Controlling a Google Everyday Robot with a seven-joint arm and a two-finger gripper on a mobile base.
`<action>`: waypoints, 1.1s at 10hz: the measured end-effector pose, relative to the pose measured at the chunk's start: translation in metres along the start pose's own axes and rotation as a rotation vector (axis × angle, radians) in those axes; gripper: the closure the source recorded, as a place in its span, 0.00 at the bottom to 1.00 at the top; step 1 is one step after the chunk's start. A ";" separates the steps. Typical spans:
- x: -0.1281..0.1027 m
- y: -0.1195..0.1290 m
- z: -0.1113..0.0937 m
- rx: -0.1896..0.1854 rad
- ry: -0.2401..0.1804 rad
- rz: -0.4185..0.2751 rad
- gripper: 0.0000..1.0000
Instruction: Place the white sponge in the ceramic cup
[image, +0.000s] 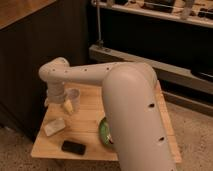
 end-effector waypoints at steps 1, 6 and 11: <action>-0.025 -0.005 0.013 -0.002 0.002 -0.015 0.20; -0.043 0.001 0.060 -0.015 0.004 -0.011 0.20; -0.004 0.001 0.080 -0.020 -0.056 0.125 0.20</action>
